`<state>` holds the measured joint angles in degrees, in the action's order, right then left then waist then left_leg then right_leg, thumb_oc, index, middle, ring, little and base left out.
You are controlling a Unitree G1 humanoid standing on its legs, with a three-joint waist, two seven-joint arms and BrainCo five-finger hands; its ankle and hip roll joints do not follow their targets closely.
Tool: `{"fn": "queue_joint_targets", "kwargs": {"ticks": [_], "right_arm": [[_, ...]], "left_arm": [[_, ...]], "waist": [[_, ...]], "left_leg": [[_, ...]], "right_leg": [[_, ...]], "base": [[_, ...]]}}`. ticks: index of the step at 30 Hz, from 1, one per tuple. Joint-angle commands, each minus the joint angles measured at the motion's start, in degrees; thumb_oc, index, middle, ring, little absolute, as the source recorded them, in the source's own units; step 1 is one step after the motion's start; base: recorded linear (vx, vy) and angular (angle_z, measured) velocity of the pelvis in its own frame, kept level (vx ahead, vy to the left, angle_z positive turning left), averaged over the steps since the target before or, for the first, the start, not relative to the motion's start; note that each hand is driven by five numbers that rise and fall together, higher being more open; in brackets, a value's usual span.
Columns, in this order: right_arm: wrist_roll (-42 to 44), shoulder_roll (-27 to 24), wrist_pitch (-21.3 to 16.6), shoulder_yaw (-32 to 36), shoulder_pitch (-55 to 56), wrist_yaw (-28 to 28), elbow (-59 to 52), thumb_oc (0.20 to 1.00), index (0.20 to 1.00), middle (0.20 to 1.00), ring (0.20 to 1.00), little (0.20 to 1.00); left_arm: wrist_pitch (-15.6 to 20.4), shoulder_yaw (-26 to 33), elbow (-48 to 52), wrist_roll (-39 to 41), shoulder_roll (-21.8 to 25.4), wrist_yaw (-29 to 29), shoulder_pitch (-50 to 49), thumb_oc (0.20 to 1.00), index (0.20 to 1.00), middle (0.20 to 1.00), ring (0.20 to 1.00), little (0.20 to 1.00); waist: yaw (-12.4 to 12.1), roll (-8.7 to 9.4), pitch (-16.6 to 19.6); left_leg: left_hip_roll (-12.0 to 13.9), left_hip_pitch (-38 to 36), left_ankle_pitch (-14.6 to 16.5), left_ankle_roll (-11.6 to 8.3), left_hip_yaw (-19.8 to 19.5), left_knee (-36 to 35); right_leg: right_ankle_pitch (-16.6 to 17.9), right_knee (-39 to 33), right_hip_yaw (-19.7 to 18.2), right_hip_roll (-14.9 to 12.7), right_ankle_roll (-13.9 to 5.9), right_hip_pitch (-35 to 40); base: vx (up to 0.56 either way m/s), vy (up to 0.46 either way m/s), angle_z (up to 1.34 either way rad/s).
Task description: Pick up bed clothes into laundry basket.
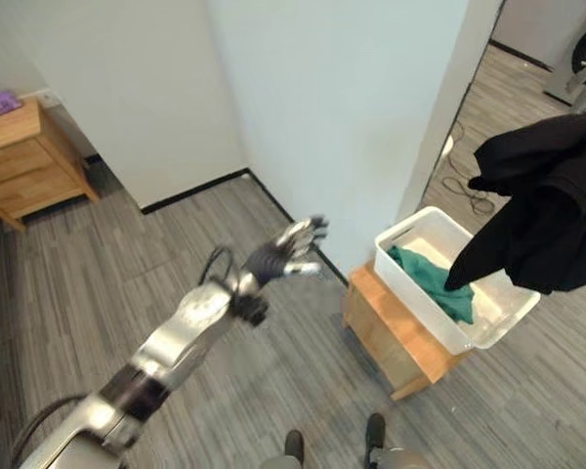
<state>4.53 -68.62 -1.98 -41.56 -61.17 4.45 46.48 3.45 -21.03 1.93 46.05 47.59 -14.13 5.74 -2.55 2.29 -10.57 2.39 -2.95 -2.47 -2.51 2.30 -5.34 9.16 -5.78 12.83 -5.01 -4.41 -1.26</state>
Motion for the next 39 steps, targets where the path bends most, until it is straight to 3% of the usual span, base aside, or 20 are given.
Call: {"fn": "queue_joint_targets", "kwargs": {"ticks": [1,6,11,21,26,34,35,39], "right_arm": [[-2.4,-0.7,-1.4,-3.9,-11.6,-1.6,4.3,0.2,0.2,0.2,0.2,0.2],[-1.9,2.7,-1.6,-3.0,-12.2,-2.4,9.6,0.2,0.2,0.2,0.2,0.2],[-2.6,9.4,-0.9,-2.3,-13.0,-2.7,14.2,0.2,0.2,0.2,0.2,0.2],[-6.7,19.6,0.7,1.7,-6.6,-2.1,20.9,0.2,0.2,0.2,0.2,0.2],[-8.0,19.5,1.3,5.3,-4.5,-2.9,26.7,0.2,0.2,0.2,0.2,0.2],[-8.9,14.2,1.9,8.0,-5.1,-4.9,31.8,0.2,0.2,0.2,0.2,0.2],[-8.5,13.8,1.8,8.4,-4.8,-5.1,31.7,1.0,1.0,1.0,1.0,1.0],[-6.8,13.5,1.5,8.7,-4.6,-4.2,31.7,1.0,1.0,1.0,1.0,1.0]], "left_arm": [[1.3,3.5,3.8,3.9,3.0,-1.6,-3.0,1.0,1.0,1.0,1.0,1.0],[1.3,4.7,3.2,3.8,3.2,-1.4,-8.3,1.0,1.0,1.0,1.0,1.0],[1.7,6.1,0.7,3.1,-1.1,0.7,-10.9,1.0,1.0,1.0,1.0,1.0],[2.2,8.6,-0.3,-0.2,-7.5,4.0,-13.2,1.0,1.0,1.0,1.0,1.0],[2.2,8.1,-1.5,-1.2,-11.0,4.6,-12.9,1.0,1.0,1.0,1.0,1.0],[2.3,4.5,-2.4,-2.4,-14.6,4.5,-9.5,1.0,1.0,1.0,1.0,1.0],[2.4,4.2,-2.4,-2.4,-15.1,4.6,-9.1,1.0,1.0,1.0,1.0,1.0],[2.6,3.8,-3.0,-2.4,-16.0,4.9,-8.2,1.0,1.0,1.0,1.0,1.0]], "waist": [[-2.8,2.78,-1.5],[-4.3,1.95,-3.4],[-5.4,1.02,-7.2],[-4.8,-0.75,-11.7],[-4.4,-1.97,-12.3],[-2.9,-2.46,-12.2],[-2.9,-2.46,-12.2],[-2.4,-2.22,-12.0]], "left_leg": [[0.3,1.0,0.3,-1.39,1.3,0.3],[0.1,2.6,-0.6,-1.29,0.4,0.3],[0.3,5.2,-1.9,-1.22,0.4,0.3],[0.5,9.0,-3.2,-1.57,1.1,0.3],[0.1,9.9,-3.1,-1.44,1.2,0.3],[-0.3,9.9,-2.3,-1.23,2.0,0.3],[-0.3,9.9,-2.3,-1.22,2.1,0.3],[-0.1,9.8,-2.1,-1.21,2.6,0.3]], "right_leg": [[-4.6,0.8,0.9,-1.3,-4.51,4.0],[-4.4,1.0,1.6,-1.6,-4.49,2.8],[-3.6,1.4,1.3,-1.3,-4.2,-0.3],[-2.5,1.3,-0.4,-1.2,-3.78,-4.7],[-2.6,1.3,-0.8,-1.4,-3.86,-5.7],[-2.5,1.1,-1.8,-1.5,-4.05,-6.5],[-2.4,1.1,-1.9,-1.5,-4.08,-6.5],[-2.5,1.0,-2.4,-1.5,-4.02,-6.7]], "base": [[-0.02,-0.017,0.12],[-0.07,-0.008,0.19],[-0.09,0.001,0.09],[-0.04,0.003,-0.07],[0.0,0.0,0.0],[0.01,0.003,-0.04],[0.01,0.001,-0.19],[0.01,-0.005,-0.1]]}}
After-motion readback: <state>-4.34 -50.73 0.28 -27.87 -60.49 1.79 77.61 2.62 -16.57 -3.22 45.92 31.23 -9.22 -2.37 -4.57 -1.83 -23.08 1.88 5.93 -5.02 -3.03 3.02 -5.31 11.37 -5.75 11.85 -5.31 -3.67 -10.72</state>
